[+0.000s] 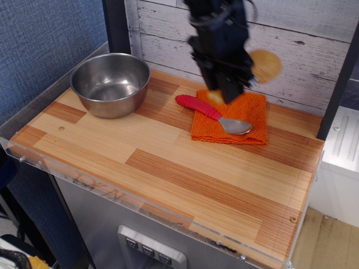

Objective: Put the chicken leg inside the pan

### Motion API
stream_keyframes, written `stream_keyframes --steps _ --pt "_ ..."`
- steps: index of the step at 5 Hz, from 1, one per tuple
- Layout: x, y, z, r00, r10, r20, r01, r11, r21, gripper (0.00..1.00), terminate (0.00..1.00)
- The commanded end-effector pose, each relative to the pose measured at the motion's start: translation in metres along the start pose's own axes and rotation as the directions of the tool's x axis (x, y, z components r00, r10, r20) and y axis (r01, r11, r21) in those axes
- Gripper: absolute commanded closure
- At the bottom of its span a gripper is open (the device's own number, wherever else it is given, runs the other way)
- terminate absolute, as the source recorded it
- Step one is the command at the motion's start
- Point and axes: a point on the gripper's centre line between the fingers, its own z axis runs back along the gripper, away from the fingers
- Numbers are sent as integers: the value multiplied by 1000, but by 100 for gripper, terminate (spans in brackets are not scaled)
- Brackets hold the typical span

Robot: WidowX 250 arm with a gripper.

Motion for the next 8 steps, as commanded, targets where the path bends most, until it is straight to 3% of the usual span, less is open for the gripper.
stream_keyframes --steps 1,3,5,8 --pt "-22 56 51 991 123 60 -128 988 89 100 0" --pt "-46 117 63 963 260 72 -269 950 158 100 0" --pt "-61 164 59 936 346 63 -351 913 208 100 0" --pt "-102 188 41 930 367 -9 -354 902 246 100 0"
